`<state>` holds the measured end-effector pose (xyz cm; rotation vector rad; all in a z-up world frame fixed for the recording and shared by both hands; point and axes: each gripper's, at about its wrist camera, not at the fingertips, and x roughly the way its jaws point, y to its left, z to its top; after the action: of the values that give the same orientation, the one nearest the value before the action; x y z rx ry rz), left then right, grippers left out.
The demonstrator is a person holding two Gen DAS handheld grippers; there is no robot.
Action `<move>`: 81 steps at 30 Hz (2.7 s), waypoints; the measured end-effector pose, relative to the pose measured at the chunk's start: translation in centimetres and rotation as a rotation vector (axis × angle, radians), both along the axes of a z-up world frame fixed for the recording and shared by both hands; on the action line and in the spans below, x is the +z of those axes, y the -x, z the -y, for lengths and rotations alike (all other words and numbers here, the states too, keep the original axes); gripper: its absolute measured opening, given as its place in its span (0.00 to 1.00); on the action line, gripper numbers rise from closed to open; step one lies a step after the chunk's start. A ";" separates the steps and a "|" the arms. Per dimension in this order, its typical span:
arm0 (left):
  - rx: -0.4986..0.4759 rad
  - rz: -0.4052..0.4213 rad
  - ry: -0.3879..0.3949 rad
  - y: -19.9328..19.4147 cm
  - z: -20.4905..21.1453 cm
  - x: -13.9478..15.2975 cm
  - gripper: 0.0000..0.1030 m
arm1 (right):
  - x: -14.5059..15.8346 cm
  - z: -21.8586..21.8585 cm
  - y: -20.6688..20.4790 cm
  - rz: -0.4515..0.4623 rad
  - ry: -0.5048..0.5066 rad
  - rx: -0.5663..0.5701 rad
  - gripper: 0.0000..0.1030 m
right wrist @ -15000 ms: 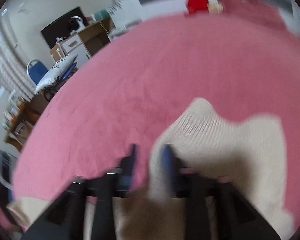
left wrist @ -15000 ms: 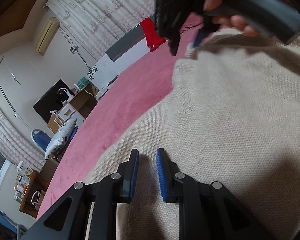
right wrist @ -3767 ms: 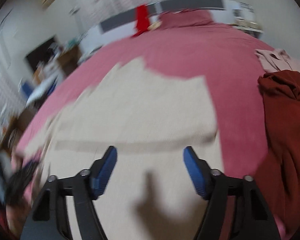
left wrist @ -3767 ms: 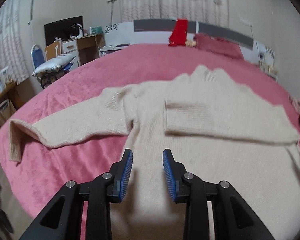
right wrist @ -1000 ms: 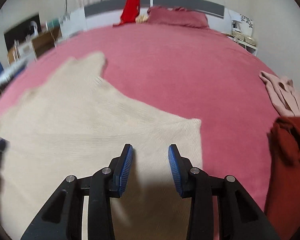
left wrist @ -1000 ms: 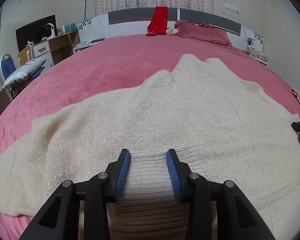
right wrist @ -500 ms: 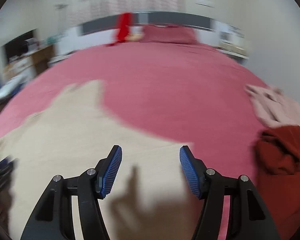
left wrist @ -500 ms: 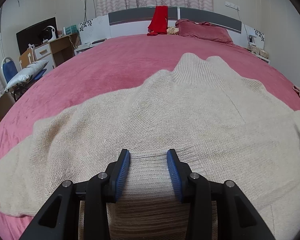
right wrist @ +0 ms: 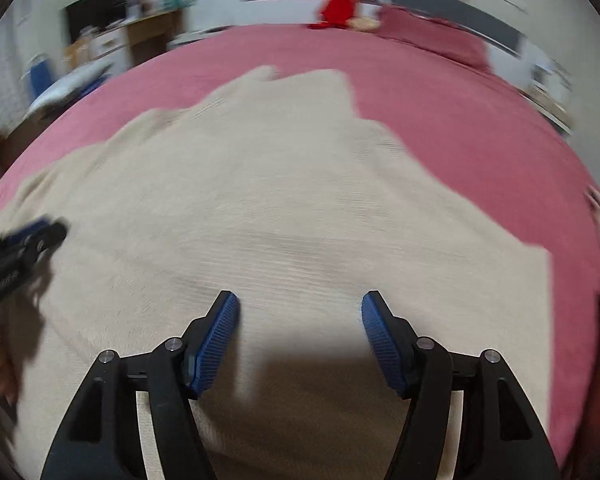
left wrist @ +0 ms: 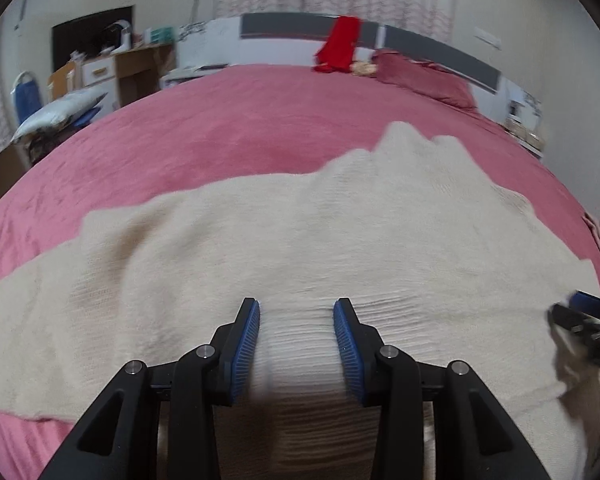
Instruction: Fold clothes
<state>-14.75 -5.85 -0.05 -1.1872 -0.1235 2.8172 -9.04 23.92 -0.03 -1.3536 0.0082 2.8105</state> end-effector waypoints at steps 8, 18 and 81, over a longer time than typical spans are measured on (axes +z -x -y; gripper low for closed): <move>0.146 -0.013 0.011 -3.3 7.4 1.5 0.36 | -2.0 5.1 1.0 0.099 0.037 0.100 0.80; 0.664 0.013 -0.301 -13.6 28.1 0.4 0.35 | -2.9 5.5 -0.2 -0.030 -0.012 0.068 0.84; -0.421 -0.255 -0.093 -0.7 -14.9 12.6 0.09 | 0.5 -6.7 -5.8 -0.052 0.434 -0.261 0.85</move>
<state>-14.07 9.06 12.57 -0.7229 0.0119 2.5255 -3.21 30.64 0.48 -1.2260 0.7761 2.7103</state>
